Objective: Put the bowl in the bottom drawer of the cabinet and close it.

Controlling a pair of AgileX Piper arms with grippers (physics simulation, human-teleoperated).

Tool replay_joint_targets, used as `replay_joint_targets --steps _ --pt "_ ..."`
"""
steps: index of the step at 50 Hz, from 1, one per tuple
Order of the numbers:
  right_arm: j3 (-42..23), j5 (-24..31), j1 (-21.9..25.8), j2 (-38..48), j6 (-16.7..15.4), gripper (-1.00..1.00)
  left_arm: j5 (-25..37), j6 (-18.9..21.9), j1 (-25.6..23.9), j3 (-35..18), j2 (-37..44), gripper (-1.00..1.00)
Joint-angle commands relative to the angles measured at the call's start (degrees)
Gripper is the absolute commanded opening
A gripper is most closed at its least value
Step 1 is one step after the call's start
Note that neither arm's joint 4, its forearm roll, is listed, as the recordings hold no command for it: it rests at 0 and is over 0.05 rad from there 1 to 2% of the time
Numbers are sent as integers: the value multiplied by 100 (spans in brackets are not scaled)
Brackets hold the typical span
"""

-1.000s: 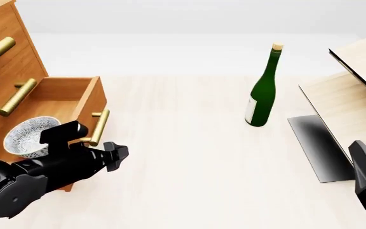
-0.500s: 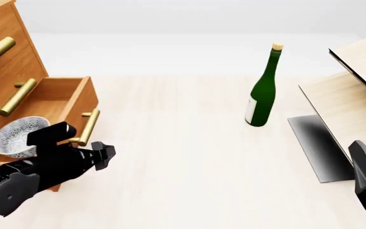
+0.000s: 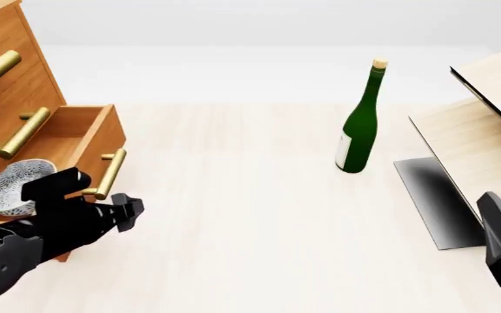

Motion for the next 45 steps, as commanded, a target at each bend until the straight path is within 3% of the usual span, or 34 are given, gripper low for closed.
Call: replay_joint_targets --steps 1,45 --pt "0 -1 -1 1 0 100 5 61 283 86 -41 100" --pt "0 -1 0 1 0 100 0 695 1488 162 -83 100"
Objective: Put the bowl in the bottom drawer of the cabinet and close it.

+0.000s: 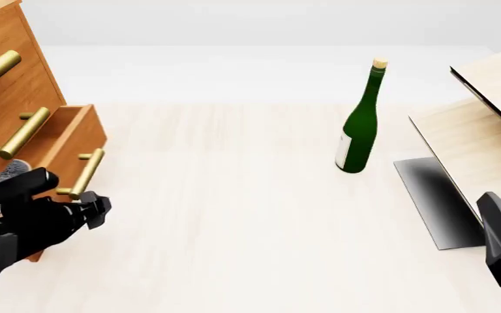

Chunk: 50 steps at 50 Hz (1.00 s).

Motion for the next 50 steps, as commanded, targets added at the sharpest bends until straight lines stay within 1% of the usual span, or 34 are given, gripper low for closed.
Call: replay_joint_targets --steps 1,7,19,22,23,29,33,34,35,37,38,39,50 --pt "0 -1 1 1 0 100 13 247 402 51 -37 100" --pt "0 1 0 -1 0 100 51 386 606 57 -75 100" --pt "0 0 1 0 0 100 -28 454 835 78 8 100" --pt "0 0 1 1 -1 100 -23 552 978 86 -22 100" --pt "0 1 1 -1 -1 100 -24 633 1095 102 -90 100" --pt "0 0 0 0 -1 100 -94 753 1256 89 -15 100" --pt "0 0 0 0 0 100 -165 981 1475 118 -93 100" --pt "0 1 -1 -1 1 100 -156 1107 1576 148 -222 100" --pt "0 0 1 0 0 100 -169 1166 1598 149 -237 100" --pt "0 -1 0 1 -1 100 -208 1132 1593 142 -149 100" --pt "0 0 0 -1 -1 100 -228 1248 1655 163 -191 100" --pt "0 1 0 -2 0 100 -254 1239 1657 159 -143 100" --pt "0 1 1 -1 0 100 -443 1626 2036 242 -163 100"
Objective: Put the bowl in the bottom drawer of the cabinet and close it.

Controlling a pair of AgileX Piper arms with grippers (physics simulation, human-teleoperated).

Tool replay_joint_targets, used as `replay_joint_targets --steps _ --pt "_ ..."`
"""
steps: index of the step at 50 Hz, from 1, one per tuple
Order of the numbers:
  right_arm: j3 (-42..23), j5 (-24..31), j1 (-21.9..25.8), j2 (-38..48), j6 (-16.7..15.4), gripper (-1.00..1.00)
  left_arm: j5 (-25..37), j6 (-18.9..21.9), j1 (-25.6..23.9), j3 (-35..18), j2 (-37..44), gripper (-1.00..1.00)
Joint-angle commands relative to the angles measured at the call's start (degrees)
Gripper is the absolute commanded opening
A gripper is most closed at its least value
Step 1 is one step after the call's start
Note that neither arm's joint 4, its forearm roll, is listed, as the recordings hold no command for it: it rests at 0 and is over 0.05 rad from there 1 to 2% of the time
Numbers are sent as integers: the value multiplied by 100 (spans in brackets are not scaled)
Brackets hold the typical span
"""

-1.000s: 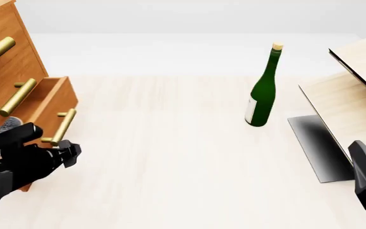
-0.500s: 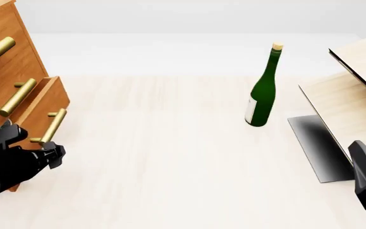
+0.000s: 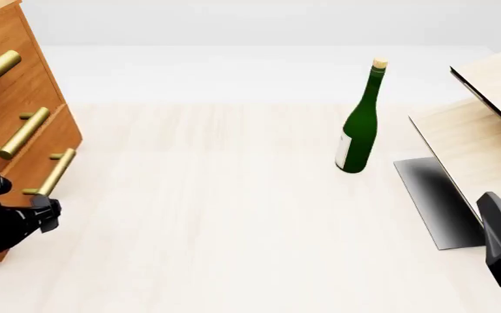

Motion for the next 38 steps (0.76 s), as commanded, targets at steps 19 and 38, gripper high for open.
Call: replay_joint_targets --steps 19,38 --pt "0 0 0 -1 1 100 -872 1285 1108 404 -144 100" --pt "0 0 0 0 -1 100 -1557 1945 1592 780 -324 100"
